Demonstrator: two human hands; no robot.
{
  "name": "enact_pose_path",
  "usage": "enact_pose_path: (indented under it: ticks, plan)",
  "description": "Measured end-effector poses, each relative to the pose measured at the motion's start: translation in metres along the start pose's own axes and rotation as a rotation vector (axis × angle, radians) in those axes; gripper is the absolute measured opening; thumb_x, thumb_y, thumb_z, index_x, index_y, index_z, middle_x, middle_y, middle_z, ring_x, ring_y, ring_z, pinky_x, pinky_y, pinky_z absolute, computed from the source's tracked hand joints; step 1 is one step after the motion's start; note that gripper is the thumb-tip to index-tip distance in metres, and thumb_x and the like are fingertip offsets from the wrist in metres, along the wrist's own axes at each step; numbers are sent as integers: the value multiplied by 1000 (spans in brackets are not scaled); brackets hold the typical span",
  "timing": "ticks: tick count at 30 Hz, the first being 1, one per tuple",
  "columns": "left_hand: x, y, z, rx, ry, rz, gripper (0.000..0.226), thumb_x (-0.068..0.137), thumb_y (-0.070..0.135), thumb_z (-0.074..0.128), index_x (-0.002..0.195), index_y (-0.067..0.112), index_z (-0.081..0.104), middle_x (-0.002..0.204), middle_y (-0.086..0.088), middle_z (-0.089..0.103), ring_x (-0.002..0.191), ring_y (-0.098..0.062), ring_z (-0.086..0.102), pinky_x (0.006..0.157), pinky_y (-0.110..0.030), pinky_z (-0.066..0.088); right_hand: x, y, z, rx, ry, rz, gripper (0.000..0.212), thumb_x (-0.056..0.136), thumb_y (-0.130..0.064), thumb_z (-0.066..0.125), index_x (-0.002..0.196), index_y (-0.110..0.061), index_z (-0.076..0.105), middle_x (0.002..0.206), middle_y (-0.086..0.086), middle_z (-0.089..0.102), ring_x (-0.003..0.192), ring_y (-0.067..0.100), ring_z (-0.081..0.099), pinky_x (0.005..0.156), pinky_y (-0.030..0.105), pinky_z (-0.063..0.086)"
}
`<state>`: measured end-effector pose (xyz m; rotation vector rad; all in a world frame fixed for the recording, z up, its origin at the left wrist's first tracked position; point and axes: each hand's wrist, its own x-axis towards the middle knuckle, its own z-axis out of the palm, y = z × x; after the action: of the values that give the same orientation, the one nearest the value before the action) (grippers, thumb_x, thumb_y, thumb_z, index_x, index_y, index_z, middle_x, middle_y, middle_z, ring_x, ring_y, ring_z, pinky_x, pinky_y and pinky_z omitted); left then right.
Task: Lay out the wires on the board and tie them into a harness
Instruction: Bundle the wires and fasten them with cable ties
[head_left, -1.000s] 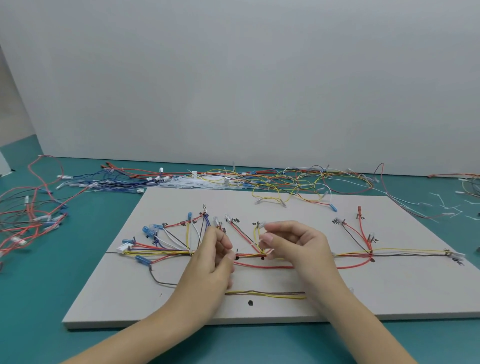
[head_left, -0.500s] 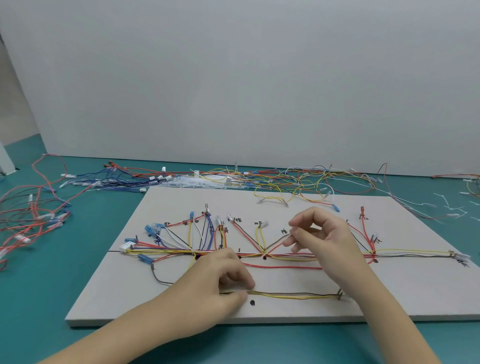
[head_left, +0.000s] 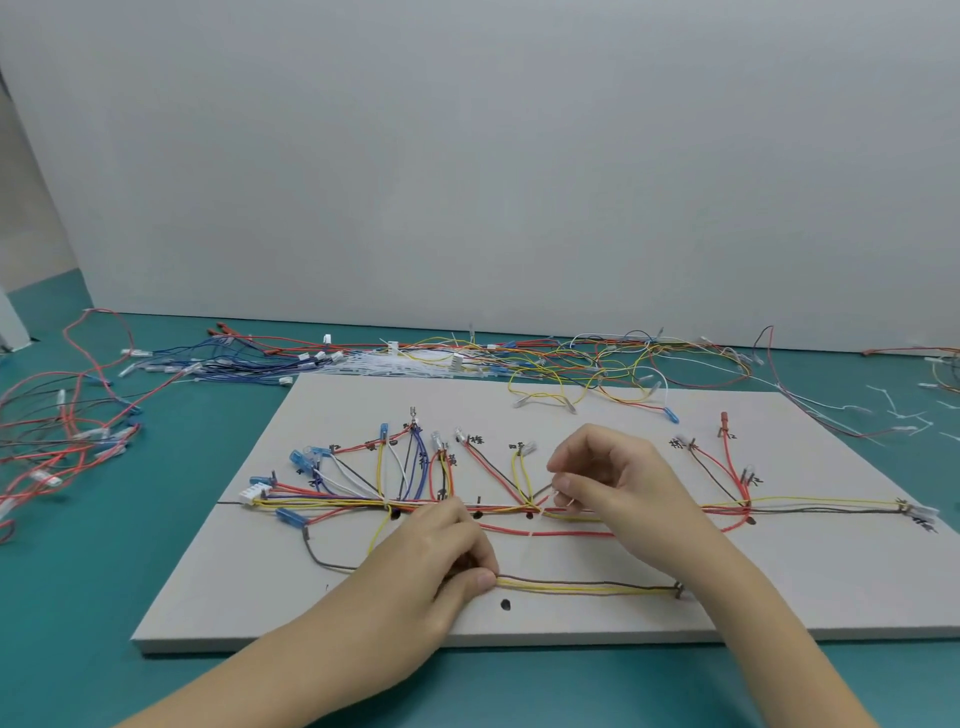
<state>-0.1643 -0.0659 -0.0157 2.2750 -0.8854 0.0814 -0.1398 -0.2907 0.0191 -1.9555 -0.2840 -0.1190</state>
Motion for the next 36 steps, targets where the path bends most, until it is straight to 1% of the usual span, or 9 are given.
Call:
enact_pose_path:
  ticks: [4, 7, 13, 19, 24, 28, 31, 33, 36]
  plan:
    - [0, 0, 0, 12, 19, 27, 12, 95, 24, 56, 87, 32, 55, 91, 19, 47, 93, -2, 46, 79, -15, 35, 1, -3, 19, -138, -115, -60, 30, 82, 8, 64, 78, -22, 64, 71, -5, 66, 67, 9, 62, 67, 22, 50]
    - [1, -1, 0, -11, 35, 26, 9, 94, 22, 60, 89, 30, 60, 90, 17, 49, 87, -2, 50, 75, -13, 36, -3, 2, 31, -207, -187, -94, 25, 83, -1, 68, 80, -25, 64, 77, -4, 68, 72, 6, 61, 70, 18, 47]
    - [1, 0, -1, -45, 60, 44, 14, 91, 20, 65, 92, 32, 71, 86, 13, 53, 80, -6, 52, 71, -19, 41, -6, 1, 32, -145, -203, -75, 23, 83, -1, 69, 82, -23, 66, 79, -3, 70, 73, 4, 62, 69, 15, 46]
    - [-5, 5, -1, 70, 39, 74, 25, 86, 15, 59, 98, 30, 74, 87, 16, 48, 85, 2, 46, 75, -9, 33, -9, -4, 33, -107, -221, -51, 24, 85, -1, 67, 83, -25, 68, 79, -4, 70, 75, 6, 62, 71, 15, 46]
    - [-11, 9, -9, 157, -53, 122, 34, 78, 26, 53, 107, 28, 70, 92, 12, 45, 91, 4, 39, 81, -9, 32, -10, -4, 34, -62, -193, -22, 25, 85, 2, 66, 84, -24, 68, 79, -1, 71, 75, 12, 62, 73, 27, 51]
    - [-16, 7, -11, 223, -93, 188, 34, 86, 41, 58, 118, 29, 63, 100, 13, 44, 96, 4, 37, 85, -9, 31, -10, -4, 35, -57, -180, -17, 25, 85, 3, 65, 86, -22, 67, 79, 2, 71, 74, 12, 64, 74, 27, 52]
    - [-14, 7, -9, 267, -75, 201, 35, 92, 53, 55, 114, 28, 66, 97, 12, 46, 91, 2, 37, 80, -10, 32, -11, -4, 36, -42, -180, -14, 23, 86, 3, 65, 86, -19, 67, 78, 3, 70, 73, 10, 64, 72, 24, 51]
    - [-12, 5, -7, 252, -52, 200, 32, 96, 52, 48, 107, 29, 68, 93, 12, 45, 88, 3, 36, 79, -9, 31, -11, -4, 36, -9, -178, 2, 20, 85, 4, 65, 86, -16, 68, 77, 2, 69, 71, 10, 64, 70, 24, 51]
    - [-8, 4, -3, 65, -36, 80, 31, 97, 52, 45, 95, 35, 71, 89, 16, 45, 90, 2, 43, 78, -11, 32, -12, -5, 35, 124, -157, 73, 16, 82, 5, 69, 85, -10, 67, 71, 3, 69, 63, 14, 64, 58, 28, 50]
